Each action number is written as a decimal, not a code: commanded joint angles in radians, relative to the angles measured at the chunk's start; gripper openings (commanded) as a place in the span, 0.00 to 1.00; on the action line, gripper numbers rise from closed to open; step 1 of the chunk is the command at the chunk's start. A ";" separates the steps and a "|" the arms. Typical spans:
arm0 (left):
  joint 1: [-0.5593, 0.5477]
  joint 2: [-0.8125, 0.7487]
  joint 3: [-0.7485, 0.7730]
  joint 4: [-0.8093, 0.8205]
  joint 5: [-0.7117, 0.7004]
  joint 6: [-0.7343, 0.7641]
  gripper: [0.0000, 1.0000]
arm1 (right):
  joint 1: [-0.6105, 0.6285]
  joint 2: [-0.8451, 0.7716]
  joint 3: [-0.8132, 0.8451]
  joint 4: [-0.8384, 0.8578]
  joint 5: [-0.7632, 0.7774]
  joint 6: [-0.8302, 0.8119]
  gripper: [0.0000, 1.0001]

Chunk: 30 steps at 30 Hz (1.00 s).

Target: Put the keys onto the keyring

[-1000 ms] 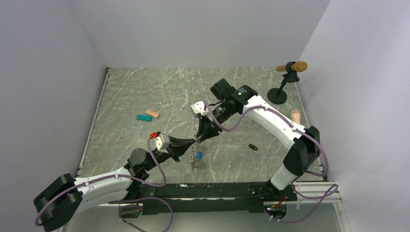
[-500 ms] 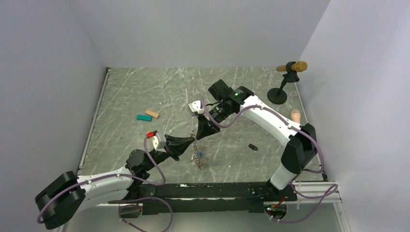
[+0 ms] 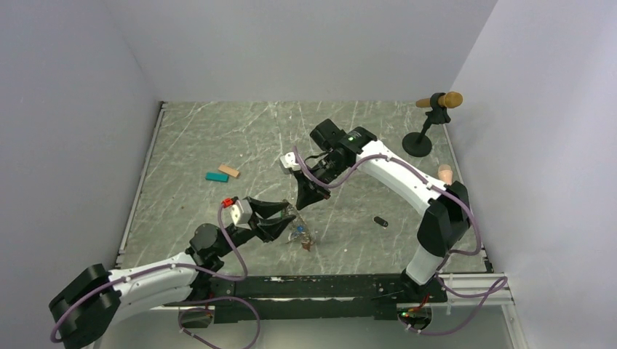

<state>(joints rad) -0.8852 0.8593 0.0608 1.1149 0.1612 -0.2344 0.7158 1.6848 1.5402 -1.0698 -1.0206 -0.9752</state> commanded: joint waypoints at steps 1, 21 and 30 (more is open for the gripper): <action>-0.003 -0.112 0.070 -0.216 0.017 0.064 0.57 | -0.002 0.021 0.078 -0.104 0.077 -0.046 0.00; -0.003 -0.009 0.308 -0.543 0.089 0.263 0.46 | 0.017 0.014 0.111 -0.135 0.181 -0.040 0.00; -0.003 0.028 0.326 -0.541 0.098 0.260 0.30 | 0.017 0.015 0.111 -0.142 0.166 -0.048 0.00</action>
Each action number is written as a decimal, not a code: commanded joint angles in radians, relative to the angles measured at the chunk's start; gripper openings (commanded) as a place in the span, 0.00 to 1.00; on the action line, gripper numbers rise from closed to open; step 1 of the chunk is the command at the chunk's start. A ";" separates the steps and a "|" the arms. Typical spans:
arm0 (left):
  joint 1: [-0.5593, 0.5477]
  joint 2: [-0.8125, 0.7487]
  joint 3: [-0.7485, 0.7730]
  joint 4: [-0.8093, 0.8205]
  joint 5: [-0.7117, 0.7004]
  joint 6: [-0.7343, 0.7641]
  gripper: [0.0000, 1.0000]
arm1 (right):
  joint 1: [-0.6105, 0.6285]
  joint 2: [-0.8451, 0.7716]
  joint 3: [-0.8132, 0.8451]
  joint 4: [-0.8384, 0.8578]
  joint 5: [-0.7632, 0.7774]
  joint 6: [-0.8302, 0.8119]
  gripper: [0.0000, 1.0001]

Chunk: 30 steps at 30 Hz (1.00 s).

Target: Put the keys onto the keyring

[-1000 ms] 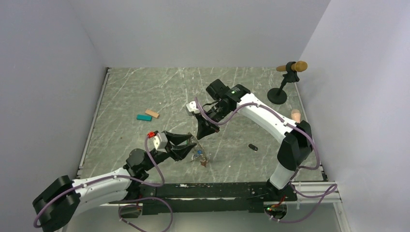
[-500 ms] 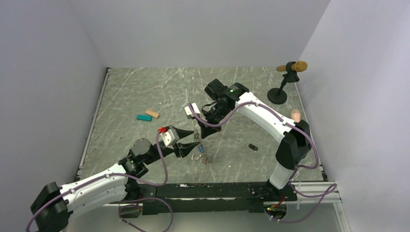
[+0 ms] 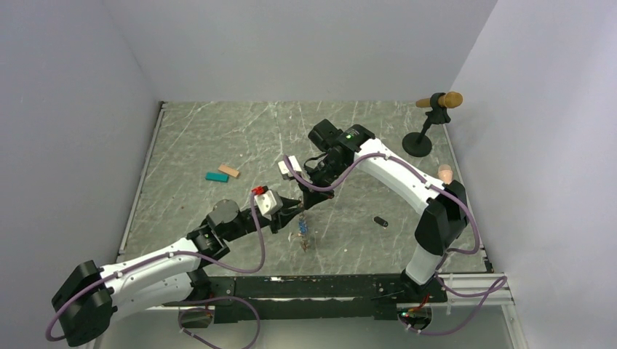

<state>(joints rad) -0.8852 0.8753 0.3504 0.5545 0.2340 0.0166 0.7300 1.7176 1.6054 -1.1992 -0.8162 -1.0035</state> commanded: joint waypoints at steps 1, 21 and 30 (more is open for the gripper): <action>-0.004 0.013 0.038 0.017 0.026 0.009 0.29 | 0.002 -0.018 0.046 -0.013 -0.040 -0.019 0.00; -0.003 0.042 0.043 -0.001 0.039 0.014 0.24 | 0.003 -0.018 0.047 -0.015 -0.046 -0.021 0.00; -0.004 0.039 0.041 0.014 0.044 0.008 0.04 | 0.003 -0.018 0.046 -0.016 -0.052 -0.022 0.00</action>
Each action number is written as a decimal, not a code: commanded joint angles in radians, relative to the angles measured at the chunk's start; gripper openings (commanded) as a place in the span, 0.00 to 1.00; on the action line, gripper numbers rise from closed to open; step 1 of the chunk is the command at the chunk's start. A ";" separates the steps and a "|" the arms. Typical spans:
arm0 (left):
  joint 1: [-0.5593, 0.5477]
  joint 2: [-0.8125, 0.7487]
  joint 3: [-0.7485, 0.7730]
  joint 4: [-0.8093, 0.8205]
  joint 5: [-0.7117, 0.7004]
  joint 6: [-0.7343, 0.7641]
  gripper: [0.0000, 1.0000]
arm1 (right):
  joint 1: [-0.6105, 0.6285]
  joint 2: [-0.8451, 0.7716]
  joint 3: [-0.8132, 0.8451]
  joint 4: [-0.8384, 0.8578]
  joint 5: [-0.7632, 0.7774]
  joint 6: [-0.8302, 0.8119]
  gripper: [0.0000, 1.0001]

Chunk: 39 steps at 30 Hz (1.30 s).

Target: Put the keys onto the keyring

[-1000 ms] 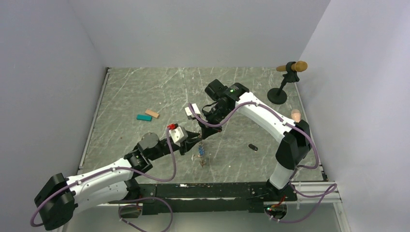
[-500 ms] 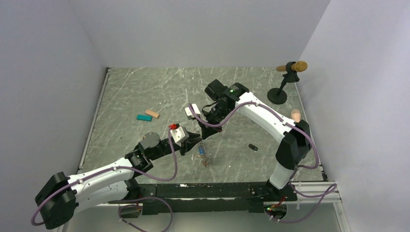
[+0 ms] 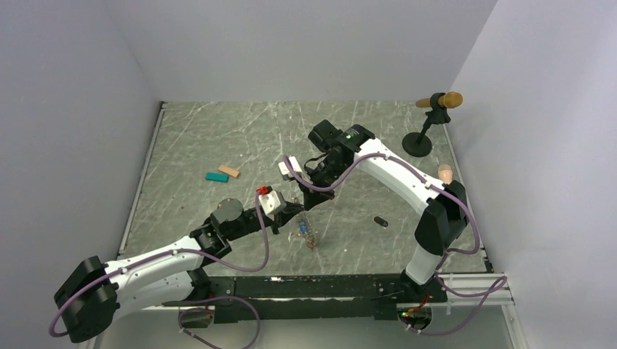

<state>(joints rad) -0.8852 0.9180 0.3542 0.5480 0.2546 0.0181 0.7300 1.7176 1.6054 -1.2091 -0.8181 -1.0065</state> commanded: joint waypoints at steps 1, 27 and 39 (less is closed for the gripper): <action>-0.003 -0.004 0.037 0.021 0.024 0.008 0.00 | 0.003 -0.017 0.045 -0.007 -0.050 -0.020 0.00; 0.050 -0.180 -0.127 0.210 0.017 -0.075 0.00 | -0.078 -0.090 -0.006 -0.024 -0.176 -0.088 0.37; 0.160 -0.184 -0.170 0.406 0.195 -0.222 0.00 | -0.219 -0.265 -0.281 0.104 -0.409 -0.235 0.50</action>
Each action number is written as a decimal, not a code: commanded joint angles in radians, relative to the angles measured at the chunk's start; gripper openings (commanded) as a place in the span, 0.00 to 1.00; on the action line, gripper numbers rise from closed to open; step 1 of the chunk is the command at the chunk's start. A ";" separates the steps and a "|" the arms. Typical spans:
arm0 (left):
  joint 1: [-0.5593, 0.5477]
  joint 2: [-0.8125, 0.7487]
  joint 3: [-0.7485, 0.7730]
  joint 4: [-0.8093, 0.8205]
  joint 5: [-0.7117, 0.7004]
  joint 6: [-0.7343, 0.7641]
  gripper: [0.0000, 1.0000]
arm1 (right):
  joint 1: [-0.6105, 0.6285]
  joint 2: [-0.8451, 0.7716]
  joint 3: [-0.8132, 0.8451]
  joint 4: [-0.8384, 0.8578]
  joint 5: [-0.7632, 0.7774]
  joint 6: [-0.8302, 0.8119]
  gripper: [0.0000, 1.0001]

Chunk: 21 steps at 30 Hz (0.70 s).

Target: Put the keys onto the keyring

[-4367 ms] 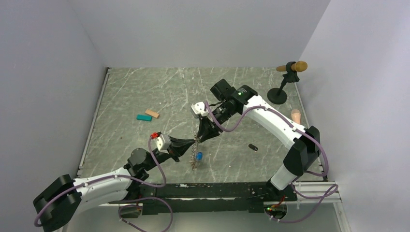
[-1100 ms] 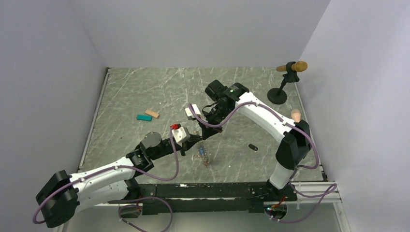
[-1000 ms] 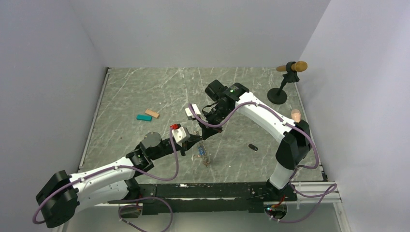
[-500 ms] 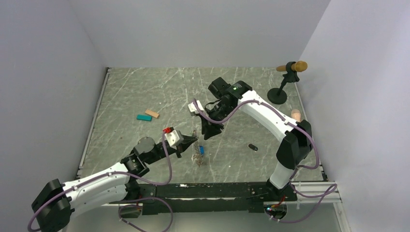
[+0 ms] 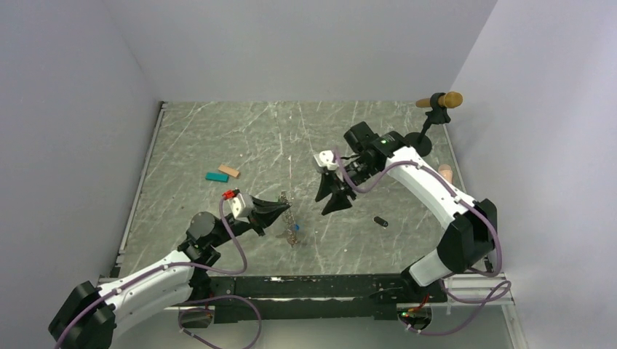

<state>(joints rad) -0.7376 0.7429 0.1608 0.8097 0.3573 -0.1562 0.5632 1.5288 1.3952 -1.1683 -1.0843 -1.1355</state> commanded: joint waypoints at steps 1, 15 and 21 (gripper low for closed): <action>0.014 -0.006 0.026 0.147 0.104 -0.049 0.00 | -0.068 -0.093 -0.098 0.074 -0.156 -0.124 0.54; 0.090 0.005 0.168 0.017 0.314 -0.010 0.00 | -0.282 -0.269 -0.335 0.185 -0.189 -0.153 0.81; 0.147 0.008 0.234 -0.046 0.437 0.010 0.00 | -0.404 -0.283 -0.364 0.109 -0.243 -0.211 0.82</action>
<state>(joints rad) -0.6212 0.7567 0.3138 0.7753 0.6746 -0.1772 0.2119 1.2743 1.0451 -1.0271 -1.2491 -1.2675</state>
